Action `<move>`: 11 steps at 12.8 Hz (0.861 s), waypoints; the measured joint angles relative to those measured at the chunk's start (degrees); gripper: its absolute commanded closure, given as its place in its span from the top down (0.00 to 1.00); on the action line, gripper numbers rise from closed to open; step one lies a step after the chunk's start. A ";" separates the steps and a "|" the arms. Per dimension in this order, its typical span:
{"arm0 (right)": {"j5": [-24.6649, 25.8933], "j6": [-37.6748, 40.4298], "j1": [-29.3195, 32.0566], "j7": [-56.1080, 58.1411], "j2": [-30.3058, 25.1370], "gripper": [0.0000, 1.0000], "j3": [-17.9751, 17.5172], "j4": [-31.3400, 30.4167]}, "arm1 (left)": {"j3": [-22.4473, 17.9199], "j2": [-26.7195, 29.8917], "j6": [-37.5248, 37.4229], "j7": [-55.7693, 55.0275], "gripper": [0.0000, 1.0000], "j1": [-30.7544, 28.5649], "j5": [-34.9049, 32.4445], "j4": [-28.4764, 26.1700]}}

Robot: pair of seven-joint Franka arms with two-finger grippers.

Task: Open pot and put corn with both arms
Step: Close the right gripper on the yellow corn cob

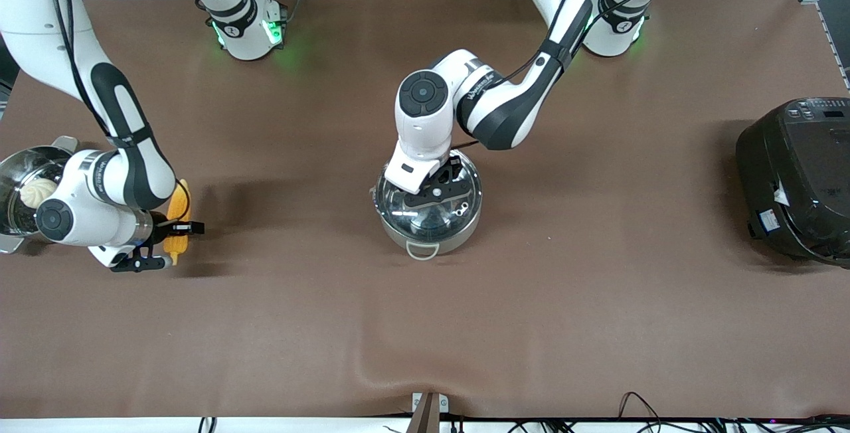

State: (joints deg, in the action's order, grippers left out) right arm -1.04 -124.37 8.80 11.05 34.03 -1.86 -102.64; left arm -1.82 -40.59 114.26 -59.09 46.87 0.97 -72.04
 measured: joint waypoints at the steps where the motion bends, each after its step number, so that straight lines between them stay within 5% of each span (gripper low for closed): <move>1: 0.00 1.75 -0.69 -1.33 -0.84 0.00 -0.08 0.32 | 0.00 -0.10 0.00 0.00 0.63 0.01 0.00 0.00; 3: -0.07 5.27 -2.47 -4.92 -2.24 0.00 -0.24 1.07 | 0.00 -0.27 0.00 0.00 0.49 0.14 0.00 0.00; 7: -2.57 14.12 -5.70 -14.54 -3.33 0.00 -2.14 5.27 | -0.14 -0.08 -0.40 0.00 0.00 0.12 0.00 0.03; 11: -3.49 16.32 -9.32 -21.81 -3.50 0.00 -2.61 7.77 | -0.14 -0.06 -0.40 0.00 0.00 0.11 0.00 0.05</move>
State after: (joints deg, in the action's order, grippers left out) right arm -4.53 -108.05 -0.52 -10.76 30.53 -4.47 -94.87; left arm -1.97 -40.65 113.86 -59.09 46.98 0.98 -71.99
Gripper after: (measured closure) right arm 0.974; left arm 0.502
